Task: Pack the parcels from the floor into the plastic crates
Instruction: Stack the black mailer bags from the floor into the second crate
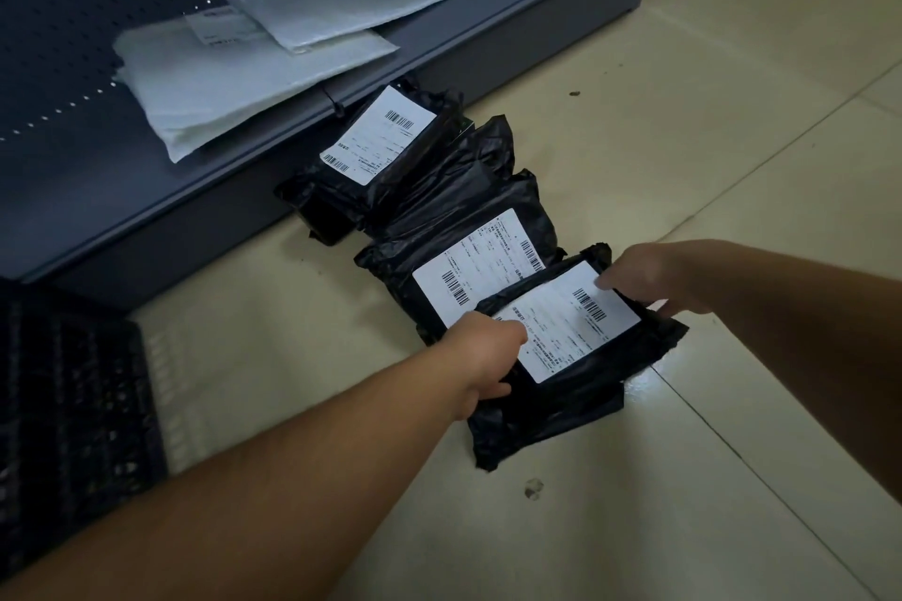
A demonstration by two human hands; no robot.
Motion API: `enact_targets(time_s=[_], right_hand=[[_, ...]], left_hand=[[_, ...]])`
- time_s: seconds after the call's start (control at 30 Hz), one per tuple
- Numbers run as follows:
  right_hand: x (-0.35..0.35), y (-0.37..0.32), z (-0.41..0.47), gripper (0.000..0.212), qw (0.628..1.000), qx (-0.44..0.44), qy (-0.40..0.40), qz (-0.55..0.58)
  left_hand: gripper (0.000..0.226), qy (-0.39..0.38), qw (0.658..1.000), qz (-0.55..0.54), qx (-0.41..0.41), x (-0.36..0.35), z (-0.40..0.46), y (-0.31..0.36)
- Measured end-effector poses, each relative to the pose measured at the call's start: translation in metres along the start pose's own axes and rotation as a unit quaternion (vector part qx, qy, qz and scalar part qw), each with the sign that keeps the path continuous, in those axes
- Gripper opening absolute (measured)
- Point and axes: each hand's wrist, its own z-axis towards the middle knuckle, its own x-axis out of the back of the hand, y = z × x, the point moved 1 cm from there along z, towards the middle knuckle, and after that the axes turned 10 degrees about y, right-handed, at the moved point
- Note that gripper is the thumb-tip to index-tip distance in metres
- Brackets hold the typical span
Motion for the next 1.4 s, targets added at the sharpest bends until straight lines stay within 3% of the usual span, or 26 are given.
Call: enact_targets(time_s=[0.1,0.27,0.4,0.53,0.67,1.1,1.4], right_hand=[[0.004,-0.005,-0.001,0.028,1.0,0.003,0.012,0.024],[0.01,-0.016,-0.008,0.02,0.999,0.002,0.015,0.028],[0.012,-0.03,-0.021,0.017,0.998,0.007,0.001,0.067],[0.011,-0.051,-0.034,0.017,0.995,0.02,-0.014,0.095],[0.007,-0.074,-0.043,0.019,0.989,0.033,-0.018,0.14],[-0.042,-0.194,-0.107,0.015,0.955,0.158,-0.009,0.25],[-0.076,-0.268,-0.163,0.013,0.91,0.245,-0.006,0.335]], left_hand=[[0.013,0.012,1.0,-0.012,-0.007,0.004,-0.006,0.001],[0.01,0.031,0.997,-0.065,-0.025,0.016,-0.008,0.0],[0.027,0.043,0.989,-0.137,-0.034,0.032,-0.011,-0.003],[0.019,0.059,0.976,-0.205,-0.043,0.053,-0.018,-0.008],[0.026,0.106,0.963,-0.234,-0.085,0.08,-0.021,-0.018],[0.056,0.215,0.929,-0.259,-0.156,0.222,-0.024,-0.045],[0.032,0.222,0.918,-0.266,-0.193,0.343,-0.055,-0.049]])
